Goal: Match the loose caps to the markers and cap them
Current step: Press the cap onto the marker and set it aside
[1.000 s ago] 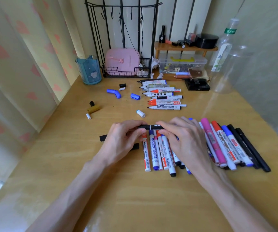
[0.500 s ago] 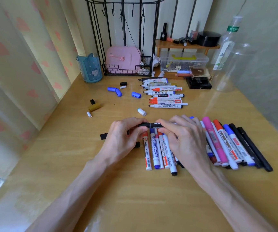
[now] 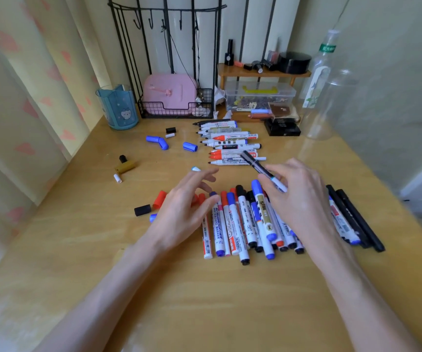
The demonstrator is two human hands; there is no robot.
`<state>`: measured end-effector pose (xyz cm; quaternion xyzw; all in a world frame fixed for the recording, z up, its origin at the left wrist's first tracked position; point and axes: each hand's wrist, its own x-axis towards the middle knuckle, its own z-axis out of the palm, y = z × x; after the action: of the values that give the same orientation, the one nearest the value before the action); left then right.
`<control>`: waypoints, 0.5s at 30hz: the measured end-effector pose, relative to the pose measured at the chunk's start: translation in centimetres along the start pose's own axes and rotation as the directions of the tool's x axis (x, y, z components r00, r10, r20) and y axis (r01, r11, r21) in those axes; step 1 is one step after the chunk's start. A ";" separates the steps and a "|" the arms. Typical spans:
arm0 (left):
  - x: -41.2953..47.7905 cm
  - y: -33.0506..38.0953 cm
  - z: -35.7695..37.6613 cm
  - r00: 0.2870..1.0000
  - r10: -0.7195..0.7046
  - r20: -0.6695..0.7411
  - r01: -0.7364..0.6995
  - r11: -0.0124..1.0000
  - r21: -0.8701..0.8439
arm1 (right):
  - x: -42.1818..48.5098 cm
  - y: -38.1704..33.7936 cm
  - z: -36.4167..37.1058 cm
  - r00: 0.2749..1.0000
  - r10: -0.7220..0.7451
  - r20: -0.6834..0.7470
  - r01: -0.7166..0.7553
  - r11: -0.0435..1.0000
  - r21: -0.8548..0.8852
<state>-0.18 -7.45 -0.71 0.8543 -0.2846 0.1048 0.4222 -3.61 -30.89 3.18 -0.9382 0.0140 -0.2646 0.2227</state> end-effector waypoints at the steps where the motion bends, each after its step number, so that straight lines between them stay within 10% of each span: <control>1: -0.1 0.0 0.1 1.000 0.014 0.010 -0.014 1.000 0.007 | 0.0 0.3 -0.2 0.999 0.041 0.026 -0.040 0.999 -0.014; 15: -0.3 0.5 0.9 0.994 0.029 0.102 -0.028 1.000 -0.011 | -1.4 -2.8 0.8 0.973 0.013 0.232 0.041 0.973 -0.227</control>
<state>-0.76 -8.35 -1.05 0.8522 -0.3185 0.0658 0.4098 -4.62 -27.85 3.07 -0.9822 0.0119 -0.1513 0.1109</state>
